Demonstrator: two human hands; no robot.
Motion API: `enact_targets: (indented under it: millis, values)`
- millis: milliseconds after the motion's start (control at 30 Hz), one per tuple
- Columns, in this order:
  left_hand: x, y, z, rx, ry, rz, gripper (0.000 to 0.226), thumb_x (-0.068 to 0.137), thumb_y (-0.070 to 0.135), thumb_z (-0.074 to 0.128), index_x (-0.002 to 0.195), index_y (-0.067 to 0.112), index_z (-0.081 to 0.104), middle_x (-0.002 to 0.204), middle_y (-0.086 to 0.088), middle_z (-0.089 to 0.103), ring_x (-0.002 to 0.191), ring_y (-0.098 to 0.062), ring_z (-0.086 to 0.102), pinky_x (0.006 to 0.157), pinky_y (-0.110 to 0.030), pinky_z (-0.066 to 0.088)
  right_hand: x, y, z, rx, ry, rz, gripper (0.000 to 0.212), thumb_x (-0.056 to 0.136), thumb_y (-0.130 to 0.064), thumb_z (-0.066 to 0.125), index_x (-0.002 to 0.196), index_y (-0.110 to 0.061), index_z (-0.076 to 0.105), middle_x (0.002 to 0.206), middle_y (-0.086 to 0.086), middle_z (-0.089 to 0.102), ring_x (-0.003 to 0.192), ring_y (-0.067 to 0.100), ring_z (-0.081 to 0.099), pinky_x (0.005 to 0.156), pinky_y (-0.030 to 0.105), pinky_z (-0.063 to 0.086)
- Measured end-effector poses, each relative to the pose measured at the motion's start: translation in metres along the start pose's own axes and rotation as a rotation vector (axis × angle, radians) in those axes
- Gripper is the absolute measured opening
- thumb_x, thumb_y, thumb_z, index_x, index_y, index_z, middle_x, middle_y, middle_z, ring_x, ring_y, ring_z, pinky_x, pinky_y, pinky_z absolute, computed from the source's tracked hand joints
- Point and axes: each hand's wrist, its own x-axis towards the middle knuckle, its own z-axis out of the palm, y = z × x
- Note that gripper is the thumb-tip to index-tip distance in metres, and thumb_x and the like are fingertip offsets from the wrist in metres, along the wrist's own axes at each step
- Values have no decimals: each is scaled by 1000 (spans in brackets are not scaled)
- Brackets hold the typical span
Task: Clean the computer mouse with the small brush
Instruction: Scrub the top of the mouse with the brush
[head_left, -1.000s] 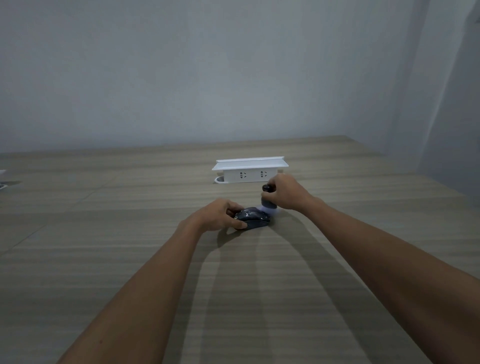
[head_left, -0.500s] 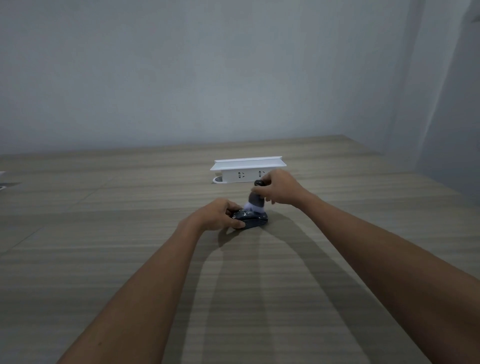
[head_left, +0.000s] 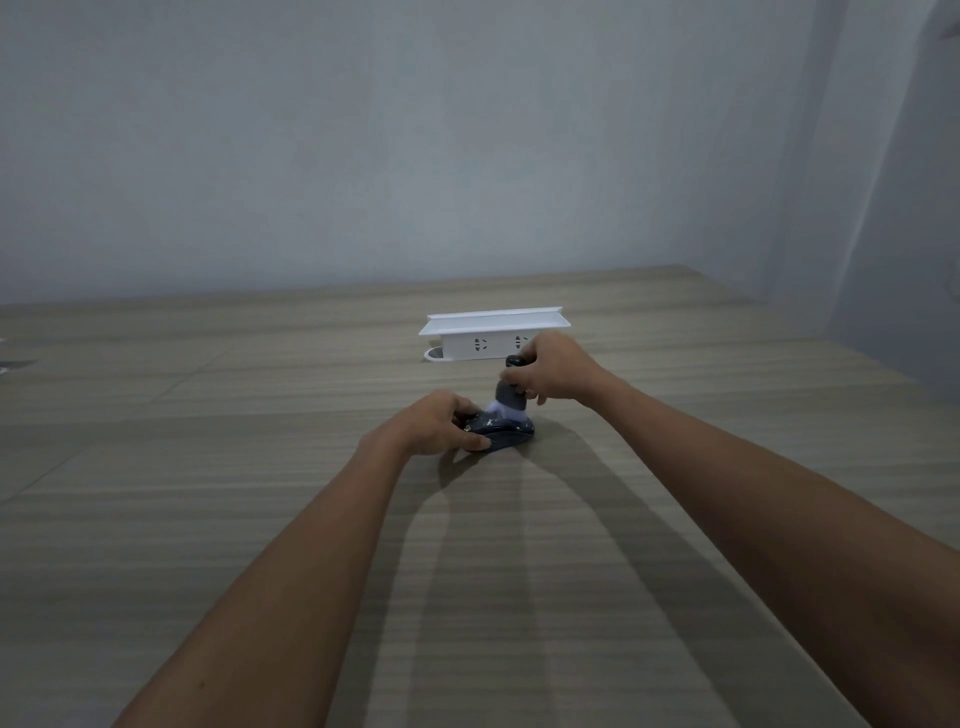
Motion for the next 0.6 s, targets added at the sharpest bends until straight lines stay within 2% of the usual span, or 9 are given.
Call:
enact_targets:
  millis: [67, 133, 233, 333, 433, 533, 600]
  values:
    - [-1, 1, 0, 10, 10, -3, 39, 81, 30, 77, 118, 20, 71, 104, 1, 76, 95, -18, 69, 96, -41, 52, -3, 0, -1, 132, -16, 29, 18, 88, -13, 68, 78, 1, 72, 56, 2, 63, 41, 4, 57, 42, 17, 47]
    - [-2, 1, 0, 14, 13, -11, 37, 80, 31, 77, 116, 21, 72, 101, 1, 76, 94, -18, 70, 95, -43, 53, -5, 8, -3, 186, -7, 76, 20, 88, -13, 68, 83, 6, 73, 62, 7, 66, 49, 11, 58, 43, 19, 49]
    - [-3, 0, 0, 10, 25, -15, 35, 77, 34, 77, 109, 21, 74, 96, 0, 77, 93, -21, 71, 94, -47, 54, -7, 22, -8, 56, 35, 112, 23, 88, -12, 67, 86, 10, 74, 71, 17, 70, 53, 19, 62, 42, 20, 50]
    - [-3, 2, 0, 22, 32, -15, 36, 74, 38, 77, 104, 20, 75, 93, -4, 77, 92, -25, 71, 92, -49, 54, -8, 20, -10, -19, 41, 74, 22, 88, -13, 67, 83, 7, 74, 75, 20, 73, 56, 22, 64, 44, 22, 53]
    - [-2, 4, 1, 40, 33, -12, 32, 76, 36, 78, 105, 20, 76, 94, -8, 77, 92, -29, 70, 91, -49, 53, -9, 6, -7, 75, 14, 28, 19, 87, -14, 68, 74, -1, 73, 64, 10, 69, 52, 16, 62, 44, 21, 50]
    - [-2, 4, 1, 5, 28, 7, 33, 79, 33, 78, 111, 34, 75, 98, -5, 77, 89, -25, 69, 87, -38, 54, -12, -1, -3, 163, -46, 17, 18, 87, -14, 68, 78, 1, 73, 59, 3, 65, 42, 5, 57, 44, 18, 48]
    - [-3, 5, 2, 7, 49, 7, 30, 79, 31, 78, 109, 29, 76, 95, -7, 77, 81, -22, 67, 82, -36, 53, -12, 3, -4, 171, -26, 43, 19, 88, -13, 68, 79, 3, 73, 58, 4, 65, 42, 7, 57, 43, 18, 48]
